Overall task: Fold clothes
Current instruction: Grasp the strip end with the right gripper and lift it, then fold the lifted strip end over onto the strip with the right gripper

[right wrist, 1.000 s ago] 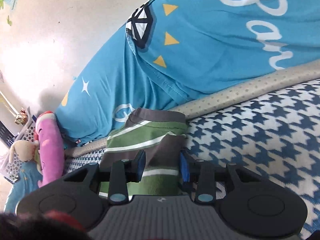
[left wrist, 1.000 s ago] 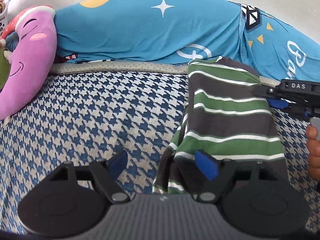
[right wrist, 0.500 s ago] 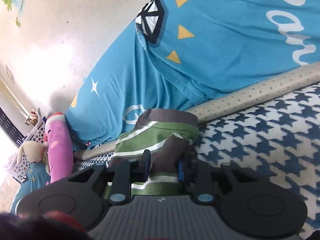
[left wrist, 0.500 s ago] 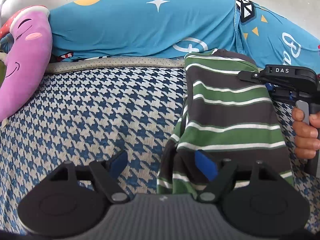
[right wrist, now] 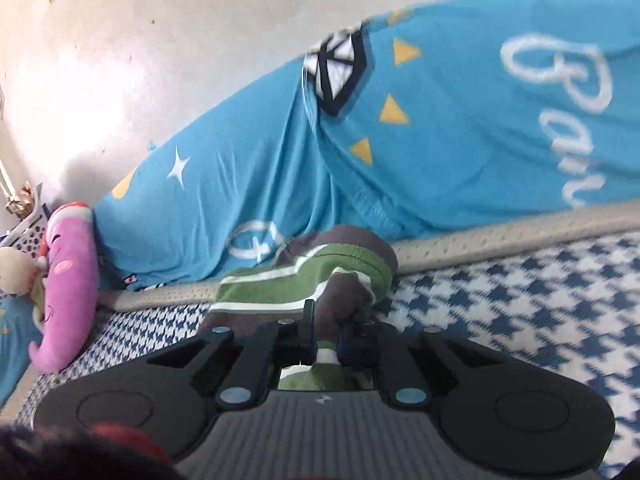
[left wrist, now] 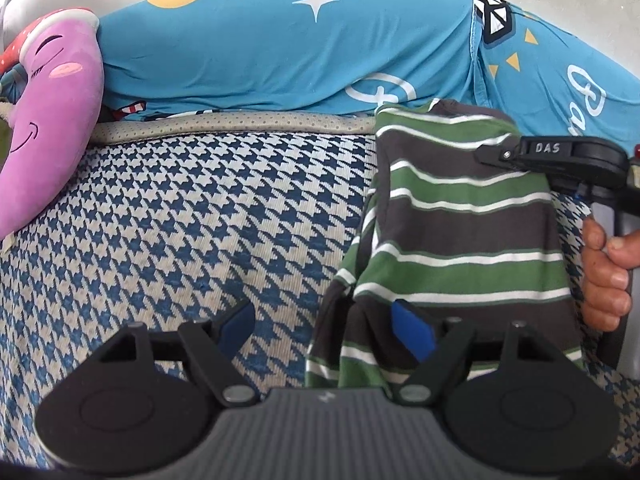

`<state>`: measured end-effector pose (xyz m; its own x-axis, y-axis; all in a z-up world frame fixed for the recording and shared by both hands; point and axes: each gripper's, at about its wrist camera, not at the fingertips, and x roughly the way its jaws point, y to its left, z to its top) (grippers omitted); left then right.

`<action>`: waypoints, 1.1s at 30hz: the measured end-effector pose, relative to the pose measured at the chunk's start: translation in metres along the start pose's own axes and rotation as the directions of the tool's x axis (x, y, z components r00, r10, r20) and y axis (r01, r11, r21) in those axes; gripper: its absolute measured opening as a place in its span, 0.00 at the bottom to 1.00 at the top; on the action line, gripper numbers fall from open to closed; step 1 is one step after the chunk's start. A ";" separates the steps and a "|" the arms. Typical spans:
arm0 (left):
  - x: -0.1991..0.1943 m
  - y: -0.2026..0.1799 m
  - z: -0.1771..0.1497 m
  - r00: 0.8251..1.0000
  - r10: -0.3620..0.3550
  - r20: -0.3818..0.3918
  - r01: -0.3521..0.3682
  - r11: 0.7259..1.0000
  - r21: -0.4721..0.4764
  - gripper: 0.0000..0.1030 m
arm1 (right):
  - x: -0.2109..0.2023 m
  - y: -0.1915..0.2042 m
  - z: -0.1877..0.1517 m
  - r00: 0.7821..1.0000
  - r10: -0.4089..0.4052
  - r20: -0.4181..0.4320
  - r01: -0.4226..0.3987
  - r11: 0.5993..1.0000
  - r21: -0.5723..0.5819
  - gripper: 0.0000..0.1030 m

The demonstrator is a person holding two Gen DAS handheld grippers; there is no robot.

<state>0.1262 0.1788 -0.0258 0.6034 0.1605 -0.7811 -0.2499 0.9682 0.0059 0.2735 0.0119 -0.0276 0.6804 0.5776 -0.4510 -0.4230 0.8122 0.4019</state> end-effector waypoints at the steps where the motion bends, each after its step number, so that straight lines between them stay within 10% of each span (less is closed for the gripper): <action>1: 0.000 -0.001 0.000 1.000 0.001 -0.001 -0.001 1.000 0.001 0.75 | -0.005 0.000 0.002 1.000 -0.018 0.013 0.018 1.000 -0.004 0.09; 10: -0.006 -0.017 -0.006 0.999 -0.041 0.005 0.041 0.998 0.040 0.75 | -0.052 -0.029 0.022 0.968 -0.226 0.106 0.224 0.974 0.031 0.09; 22: -0.009 -0.039 -0.009 0.995 -0.102 0.010 0.101 0.993 0.061 0.75 | -0.158 -0.102 0.031 0.826 -0.548 0.134 0.518 0.831 0.202 0.09; 33: -0.028 -0.052 -0.015 0.987 -0.154 0.046 0.151 0.986 0.069 0.75 | -0.244 -0.149 0.006 0.756 -0.640 0.140 0.591 0.758 0.276 0.09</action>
<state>0.1106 0.1213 -0.0140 0.6692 0.0179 -0.7429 -0.1030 0.9923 -0.0689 0.1743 -0.2500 0.0274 0.8685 -0.0950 -0.4865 0.2466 0.9342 0.2577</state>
